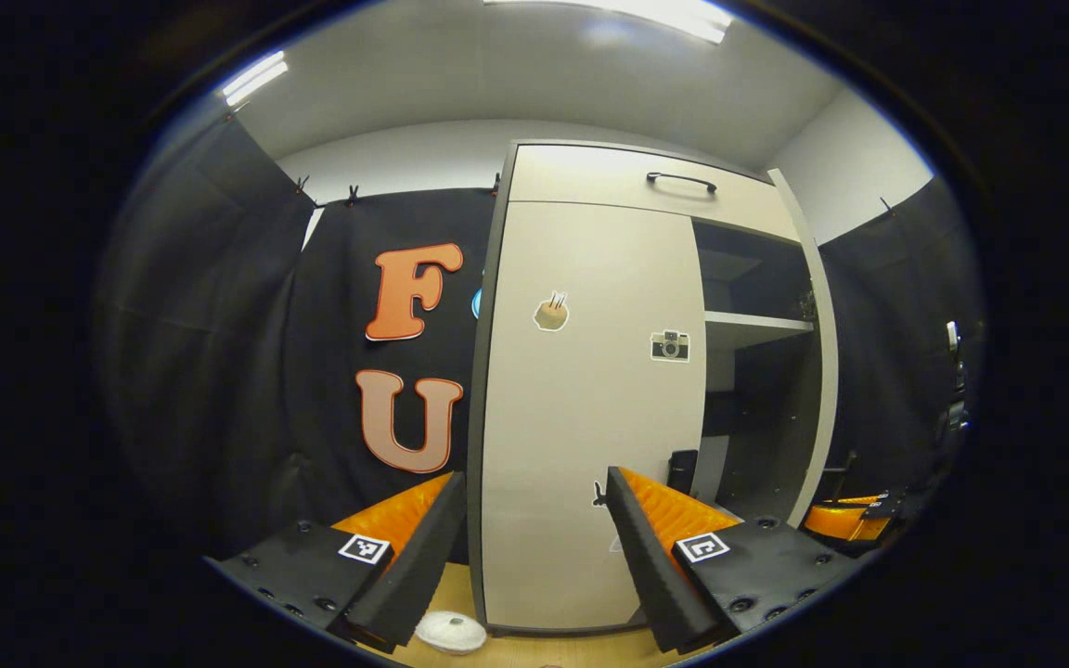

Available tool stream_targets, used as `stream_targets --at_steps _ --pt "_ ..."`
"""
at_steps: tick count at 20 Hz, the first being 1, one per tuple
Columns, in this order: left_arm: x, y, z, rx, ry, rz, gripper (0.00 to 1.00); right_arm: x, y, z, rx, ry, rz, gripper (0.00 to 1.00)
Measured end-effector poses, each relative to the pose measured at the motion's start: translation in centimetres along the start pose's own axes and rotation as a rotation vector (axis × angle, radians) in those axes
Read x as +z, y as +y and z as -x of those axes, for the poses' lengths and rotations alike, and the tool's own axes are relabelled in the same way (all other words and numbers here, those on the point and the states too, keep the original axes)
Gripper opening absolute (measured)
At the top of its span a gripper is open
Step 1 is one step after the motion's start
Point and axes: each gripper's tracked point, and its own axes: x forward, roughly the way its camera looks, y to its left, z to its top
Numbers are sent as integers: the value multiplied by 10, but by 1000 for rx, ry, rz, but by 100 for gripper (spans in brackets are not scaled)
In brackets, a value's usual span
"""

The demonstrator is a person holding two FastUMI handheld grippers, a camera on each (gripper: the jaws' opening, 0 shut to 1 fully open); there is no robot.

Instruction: Open the right door of the double-door shoe cabinet with the right hand, and open the left door with the left hand.

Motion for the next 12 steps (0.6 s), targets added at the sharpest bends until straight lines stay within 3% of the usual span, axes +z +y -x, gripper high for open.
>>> stream_targets --at_steps 12 --pt "-18 -37 -31 -52 32 1 96 4 -18 18 -1 -20 15 18"
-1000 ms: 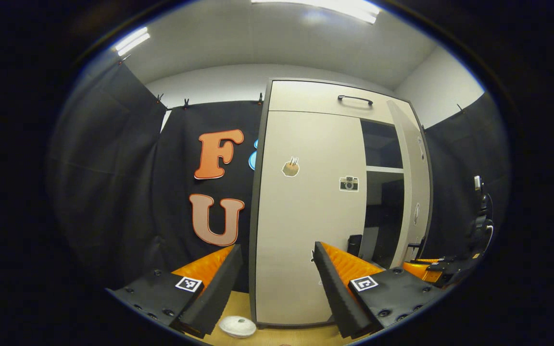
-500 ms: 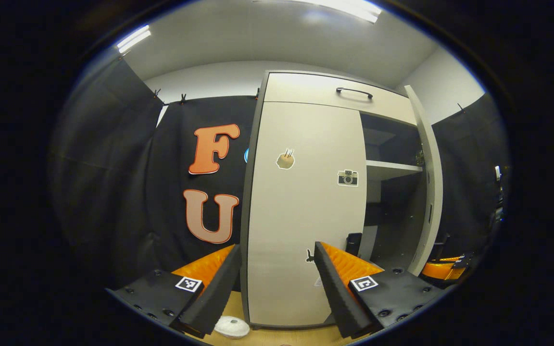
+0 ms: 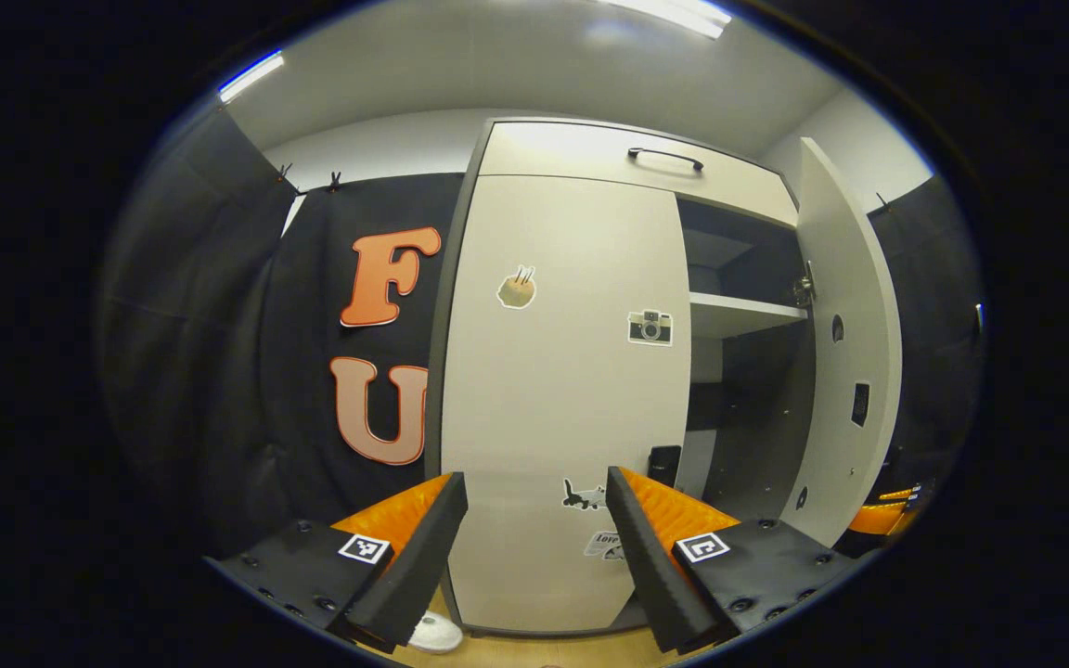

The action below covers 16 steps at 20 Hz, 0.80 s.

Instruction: Open the right door of the double-door shoe cabinet with the right hand, and open the left door with the left hand.

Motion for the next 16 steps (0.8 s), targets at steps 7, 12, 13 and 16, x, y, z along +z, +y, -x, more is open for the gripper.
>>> stream_targets --at_steps 7,12,13,16 --pt "-9 -17 -18 -24 19 13 95 3 -18 9 -38 -14 -15 17" --pt "-17 -37 -31 -56 32 24 96 5 -35 14 -105 -26 -40 15" --pt "-18 -44 -34 -66 39 28 96 7 -41 15 -132 -39 -37 14" --pt "-25 -58 -40 -89 55 25 96 11 -63 12 -216 -67 -26 11"
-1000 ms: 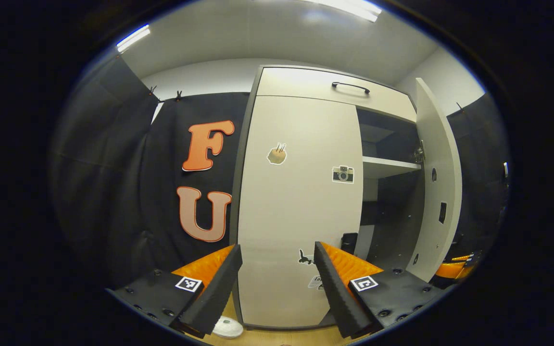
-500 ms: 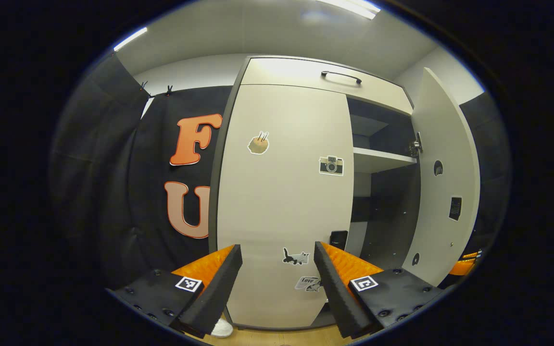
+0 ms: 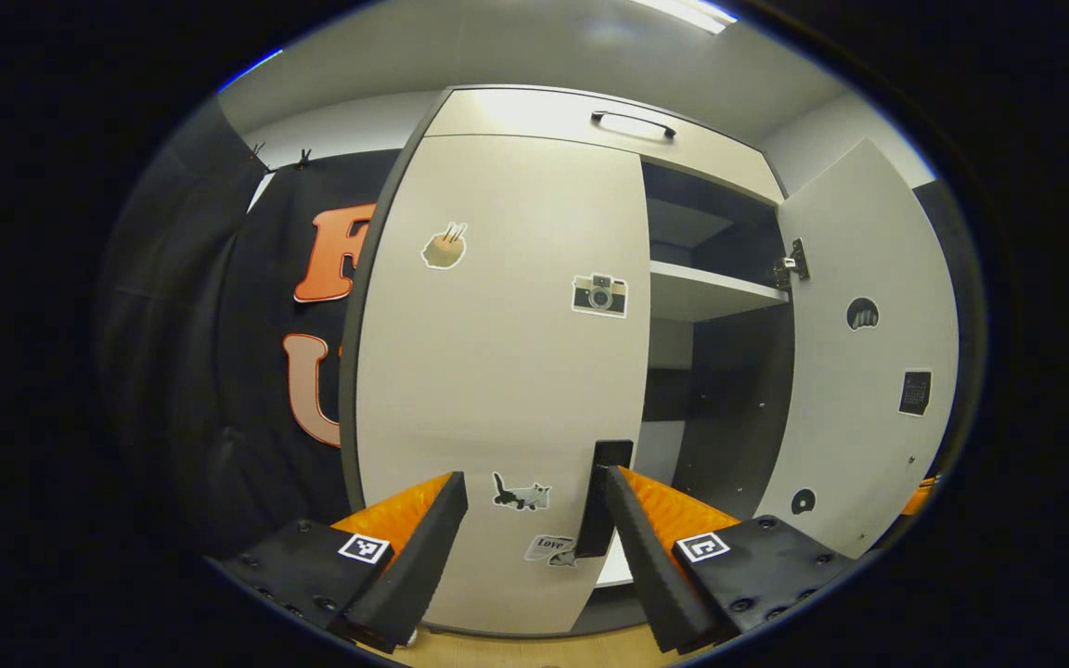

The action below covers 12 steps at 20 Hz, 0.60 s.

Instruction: Open the right door of the double-door shoe cabinet with the right hand, and open the left door with the left hand.

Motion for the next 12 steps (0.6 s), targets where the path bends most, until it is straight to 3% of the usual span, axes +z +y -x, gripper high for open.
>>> stream_targets --at_steps 1,2,3,4,10,11,12 --pt "-2 -4 -3 -5 3 -7 96 1 -4 0 -18 -5 9 17" --pt "-2 -9 -5 -13 4 -13 96 2 -7 0 -15 -13 11 17" --pt "-2 -13 -8 -21 4 -17 96 1 -5 -1 -5 -4 6 2" --pt "-1 -17 -10 -27 3 -19 96 1 -3 0 0 -9 8 2" --pt "1 -35 -24 -46 5 -43 96 0 -11 3 5 4 17 4" --pt "2 -37 -26 -49 4 -46 96 1 -11 5 7 4 11 15" --pt "0 -38 -28 -48 5 -48 96 2 -11 4 11 3 6 9"
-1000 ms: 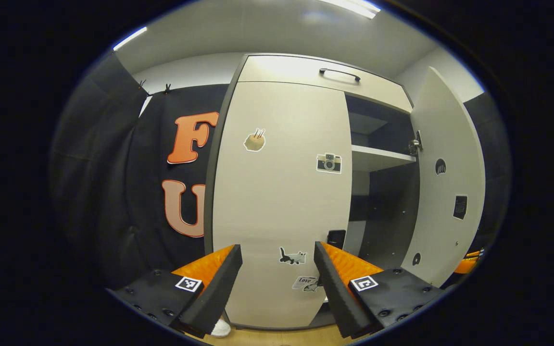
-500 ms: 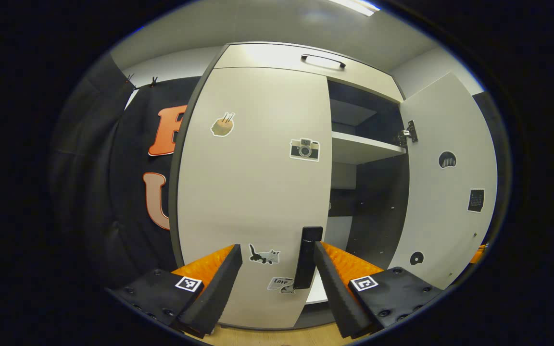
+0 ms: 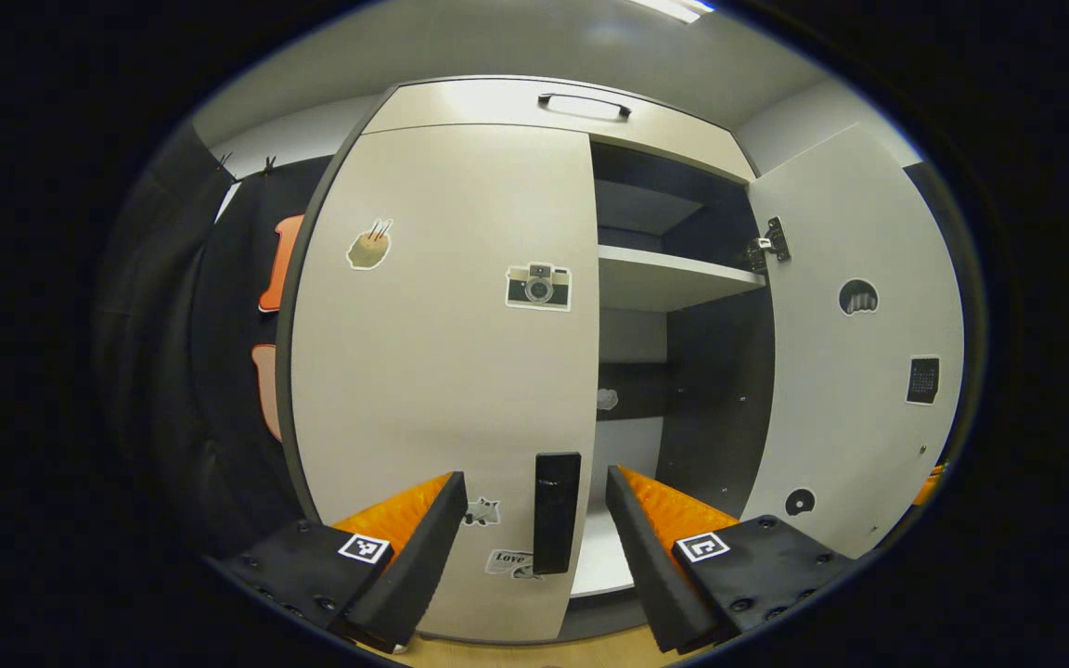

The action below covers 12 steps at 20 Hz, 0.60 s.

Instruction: Open the right door of the double-door shoe cabinet with the right hand, and open the left door with the left hand.

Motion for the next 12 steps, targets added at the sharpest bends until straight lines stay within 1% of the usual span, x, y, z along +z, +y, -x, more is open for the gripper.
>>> stream_targets --at_steps 1,2,3,4,6,7,8,9,10,11,12 --pt "-2 -2 -4 -1 6 -1 96 1 0 1 0 -4 0 10" --pt "-5 -4 -7 -3 15 0 96 2 -1 1 4 -5 4 19" --pt "-8 -6 -11 -4 26 0 96 2 -4 5 -1 -4 15 15" --pt "-10 -7 -15 -2 36 -6 96 3 -7 8 -5 -3 29 22" --pt "-18 -5 -22 21 61 -23 96 9 -17 8 -28 -32 72 44" --pt "-22 -4 -26 34 73 -26 96 11 -22 7 -41 -46 92 44" --pt "-29 -3 -29 41 92 -28 96 13 -28 6 -60 -56 104 51" --pt "-37 -2 -32 48 112 -33 95 15 -30 7 -74 -63 109 54" --pt "-46 0 -37 60 131 -35 97 15 -33 7 -87 -64 109 60" --pt "-55 3 -41 78 149 -32 96 15 -36 8 -97 -63 108 63" --pt "-64 6 -44 92 169 -23 96 15 -38 8 -110 -61 106 70"
